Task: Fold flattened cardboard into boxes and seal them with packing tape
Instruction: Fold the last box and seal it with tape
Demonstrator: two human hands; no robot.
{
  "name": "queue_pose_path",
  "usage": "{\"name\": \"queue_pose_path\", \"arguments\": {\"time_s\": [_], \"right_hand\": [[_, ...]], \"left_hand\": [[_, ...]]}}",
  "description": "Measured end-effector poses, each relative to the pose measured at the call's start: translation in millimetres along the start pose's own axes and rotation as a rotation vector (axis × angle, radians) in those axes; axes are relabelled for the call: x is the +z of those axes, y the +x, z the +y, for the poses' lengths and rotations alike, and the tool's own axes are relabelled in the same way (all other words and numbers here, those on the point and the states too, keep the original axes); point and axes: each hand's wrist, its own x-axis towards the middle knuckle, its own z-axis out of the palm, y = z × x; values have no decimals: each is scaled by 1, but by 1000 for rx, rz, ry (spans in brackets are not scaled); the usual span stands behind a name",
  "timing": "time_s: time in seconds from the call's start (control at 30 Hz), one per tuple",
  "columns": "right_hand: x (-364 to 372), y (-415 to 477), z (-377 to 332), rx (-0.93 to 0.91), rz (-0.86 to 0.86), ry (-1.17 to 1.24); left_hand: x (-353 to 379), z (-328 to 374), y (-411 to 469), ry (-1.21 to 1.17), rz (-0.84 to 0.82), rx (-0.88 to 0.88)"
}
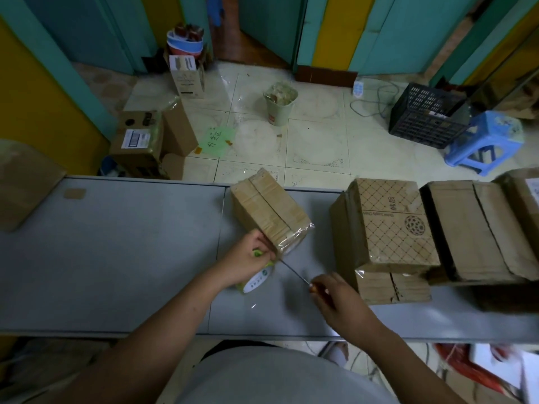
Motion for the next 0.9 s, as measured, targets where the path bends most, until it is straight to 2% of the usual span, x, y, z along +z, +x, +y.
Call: {"name": "queue_pose_path", "arguments": {"time_s": [0.1,0.2,0.47,0.7,0.9], "right_hand": [[-19,-30,-13,-23,72,63],[-32,-45,-33,-2,93,111],[-28,-21,-63,-57,113,98],[-18,11,-78,-121,69,-12],[-17,16,-91,-91,36,-84]], "left_hand": [[5,-7,-5,-21,95,-37],[10,-16,-9,-60,142,24],[1,-20,-11,-107,78,84],[-1,-14,-14,-43,27,58],[-4,-12,-12,34,31,63]]}}
